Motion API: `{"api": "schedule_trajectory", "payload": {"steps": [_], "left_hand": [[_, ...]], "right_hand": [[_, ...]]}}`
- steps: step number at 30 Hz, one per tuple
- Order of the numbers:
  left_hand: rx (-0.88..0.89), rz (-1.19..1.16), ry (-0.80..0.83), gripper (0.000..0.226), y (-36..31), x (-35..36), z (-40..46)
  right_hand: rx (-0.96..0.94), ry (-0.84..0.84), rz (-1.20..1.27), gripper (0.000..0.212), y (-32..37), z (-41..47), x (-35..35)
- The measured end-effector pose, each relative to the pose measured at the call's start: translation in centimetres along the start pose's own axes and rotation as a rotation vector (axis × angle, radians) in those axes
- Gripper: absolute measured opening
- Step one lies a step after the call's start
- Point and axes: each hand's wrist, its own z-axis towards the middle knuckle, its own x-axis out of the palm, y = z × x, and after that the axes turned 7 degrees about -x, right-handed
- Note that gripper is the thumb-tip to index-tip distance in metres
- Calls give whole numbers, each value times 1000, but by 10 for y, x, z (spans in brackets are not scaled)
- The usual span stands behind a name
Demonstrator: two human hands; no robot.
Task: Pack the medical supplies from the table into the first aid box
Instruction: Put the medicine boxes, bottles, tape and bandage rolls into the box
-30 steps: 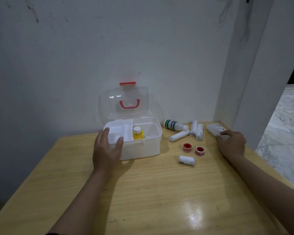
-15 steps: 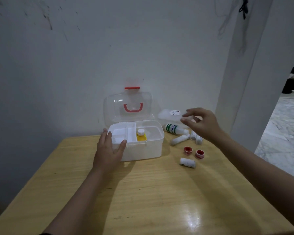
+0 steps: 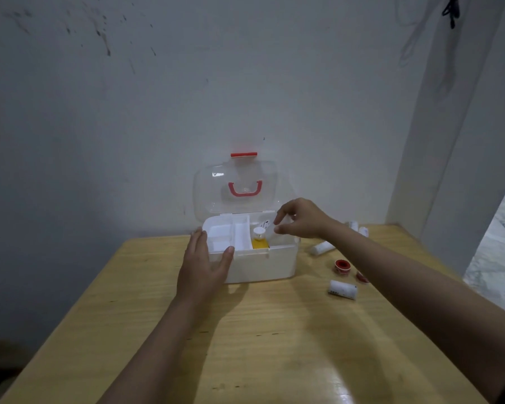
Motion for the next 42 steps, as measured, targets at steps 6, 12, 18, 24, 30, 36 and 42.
{"api": "schedule_trajectory", "payload": {"steps": [6, 12, 18, 24, 30, 36, 42], "left_hand": [[-3, -14, -19, 74, 0, 2, 2], [-2, -9, -13, 73, 2, 4, 2], [-10, -4, -25, 68, 3, 4, 2], [-8, -44, -35, 66, 2, 3, -1], [-8, -50, -53, 63, -1, 3, -3], [-3, -54, -62, 62, -5, 3, -6], [-18, -37, -77, 60, -8, 5, -5]], "right_hand": [[-22, 129, -116, 24, 4, 19, 17], [-59, 220, -252, 30, 5, 32, 38], [-42, 250, -212, 38, 3, 38, 36], [-50, -65, -28, 21, -14, 13, -8], [118, -218, -104, 15, -68, -37, -43], [371, -197, -214, 28, -124, -73, -40], [491, -151, -225, 33, -155, -78, -15]]}}
